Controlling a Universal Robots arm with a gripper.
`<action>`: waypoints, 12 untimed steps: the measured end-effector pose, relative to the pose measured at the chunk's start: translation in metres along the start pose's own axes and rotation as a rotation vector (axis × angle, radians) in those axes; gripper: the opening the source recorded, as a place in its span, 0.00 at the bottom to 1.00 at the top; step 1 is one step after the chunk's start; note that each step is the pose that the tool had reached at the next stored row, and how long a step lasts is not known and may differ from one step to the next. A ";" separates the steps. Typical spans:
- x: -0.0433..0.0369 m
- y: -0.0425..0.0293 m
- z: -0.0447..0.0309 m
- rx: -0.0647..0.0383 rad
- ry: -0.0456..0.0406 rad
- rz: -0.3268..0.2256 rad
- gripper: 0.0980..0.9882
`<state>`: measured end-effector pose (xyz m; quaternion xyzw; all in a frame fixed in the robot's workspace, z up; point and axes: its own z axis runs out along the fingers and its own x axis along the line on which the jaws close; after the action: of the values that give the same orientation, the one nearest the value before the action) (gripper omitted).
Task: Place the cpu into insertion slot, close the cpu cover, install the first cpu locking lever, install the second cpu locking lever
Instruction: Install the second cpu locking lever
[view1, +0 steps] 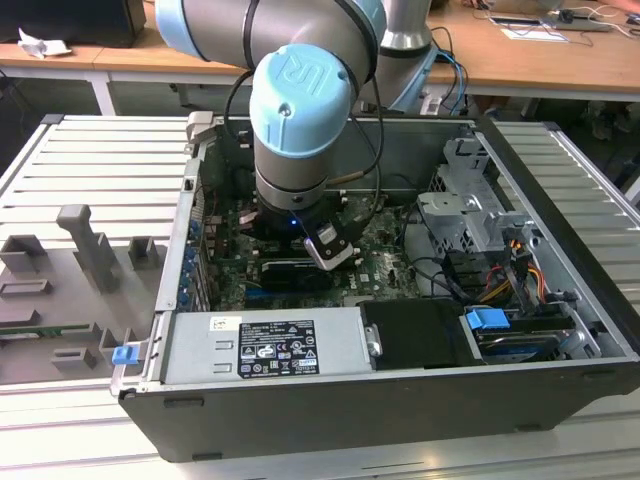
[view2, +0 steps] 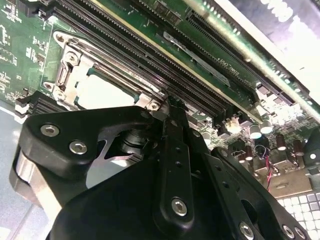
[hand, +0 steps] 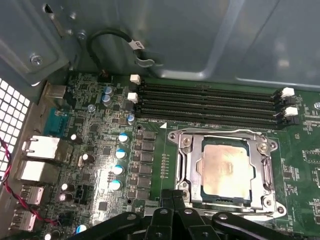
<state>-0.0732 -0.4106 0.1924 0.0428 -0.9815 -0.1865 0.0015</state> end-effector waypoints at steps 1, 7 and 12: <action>0.0011 0.0005 0.0014 -0.001 0.0000 0.000 0.01; 0.0017 0.0018 -0.0015 -0.001 -0.0001 0.000 0.01; 0.0022 0.0016 0.0011 -0.001 -0.0003 0.000 0.01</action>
<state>-0.0755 -0.4088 0.1920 0.0428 -0.9814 -0.1872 0.0014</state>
